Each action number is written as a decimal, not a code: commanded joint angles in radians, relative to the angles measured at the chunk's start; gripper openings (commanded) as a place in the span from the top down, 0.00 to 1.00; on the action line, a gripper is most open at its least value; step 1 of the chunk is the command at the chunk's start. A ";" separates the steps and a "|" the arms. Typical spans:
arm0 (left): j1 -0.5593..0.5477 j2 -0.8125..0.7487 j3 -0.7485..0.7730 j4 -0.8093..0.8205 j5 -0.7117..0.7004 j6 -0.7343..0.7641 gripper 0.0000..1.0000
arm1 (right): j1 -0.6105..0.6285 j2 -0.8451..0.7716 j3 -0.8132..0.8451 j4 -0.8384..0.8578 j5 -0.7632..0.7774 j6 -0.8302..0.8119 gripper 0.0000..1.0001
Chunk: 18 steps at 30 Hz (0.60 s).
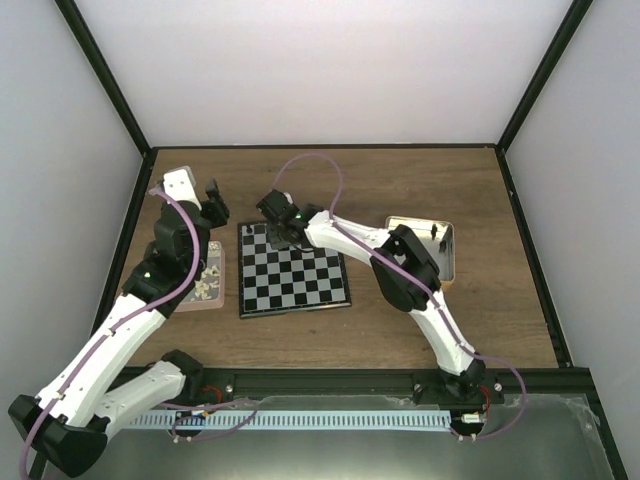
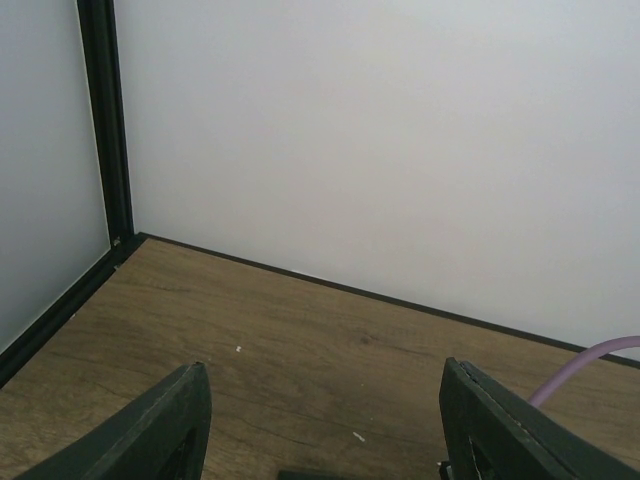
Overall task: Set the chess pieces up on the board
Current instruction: Place the chess piece on the chessboard.
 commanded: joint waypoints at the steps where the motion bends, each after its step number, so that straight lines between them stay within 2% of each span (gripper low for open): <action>1: 0.004 -0.009 -0.010 0.019 0.000 0.005 0.35 | 0.002 0.035 0.048 -0.016 -0.009 -0.015 0.90; 13: 0.005 -0.011 -0.009 0.015 -0.003 0.006 0.35 | 0.003 0.078 0.096 -0.027 0.005 -0.016 0.88; 16: 0.004 -0.012 -0.010 0.015 -0.003 0.008 0.35 | 0.002 0.072 0.099 -0.033 0.009 -0.014 0.83; 18: 0.005 -0.012 -0.010 0.015 -0.003 0.007 0.35 | 0.002 0.060 0.099 -0.034 0.008 -0.011 0.76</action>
